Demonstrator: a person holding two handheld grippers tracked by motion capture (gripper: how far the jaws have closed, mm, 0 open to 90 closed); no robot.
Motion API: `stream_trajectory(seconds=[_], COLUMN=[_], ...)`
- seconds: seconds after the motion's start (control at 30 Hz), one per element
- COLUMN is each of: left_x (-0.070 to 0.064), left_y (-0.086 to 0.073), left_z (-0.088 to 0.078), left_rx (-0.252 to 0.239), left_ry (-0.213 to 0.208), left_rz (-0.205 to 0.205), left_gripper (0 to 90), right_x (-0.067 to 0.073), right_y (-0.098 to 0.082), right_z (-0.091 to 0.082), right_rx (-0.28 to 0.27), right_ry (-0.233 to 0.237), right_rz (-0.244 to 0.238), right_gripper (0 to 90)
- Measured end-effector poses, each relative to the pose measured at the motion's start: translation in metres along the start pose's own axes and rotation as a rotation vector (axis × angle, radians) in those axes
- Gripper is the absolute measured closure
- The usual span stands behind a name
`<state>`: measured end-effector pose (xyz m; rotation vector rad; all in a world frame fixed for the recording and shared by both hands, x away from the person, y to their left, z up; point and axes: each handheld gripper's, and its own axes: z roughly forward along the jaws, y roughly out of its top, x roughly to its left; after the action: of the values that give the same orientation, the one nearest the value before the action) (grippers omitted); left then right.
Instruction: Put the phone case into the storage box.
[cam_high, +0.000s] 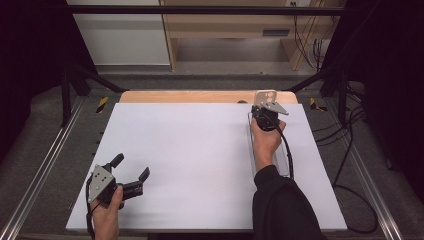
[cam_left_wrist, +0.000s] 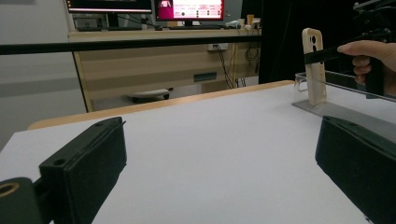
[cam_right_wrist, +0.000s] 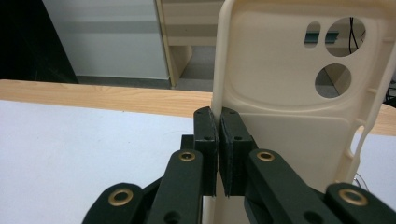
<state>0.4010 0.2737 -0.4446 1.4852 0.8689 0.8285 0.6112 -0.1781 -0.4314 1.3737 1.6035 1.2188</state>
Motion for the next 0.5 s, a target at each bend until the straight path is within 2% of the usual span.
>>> stream_trajectory(seconds=[0.5], left_x=[-0.001], left_y=[0.0], left_z=[0.0007], left_rx=[0.002], left_ry=[-0.004], left_rz=[0.001], left_gripper=[1.6], right_x=[-0.0007], right_y=[0.0005], right_z=[0.0022], right_rx=[0.016], right_ry=[0.026], right_rz=[0.018], right_gripper=[87.0])
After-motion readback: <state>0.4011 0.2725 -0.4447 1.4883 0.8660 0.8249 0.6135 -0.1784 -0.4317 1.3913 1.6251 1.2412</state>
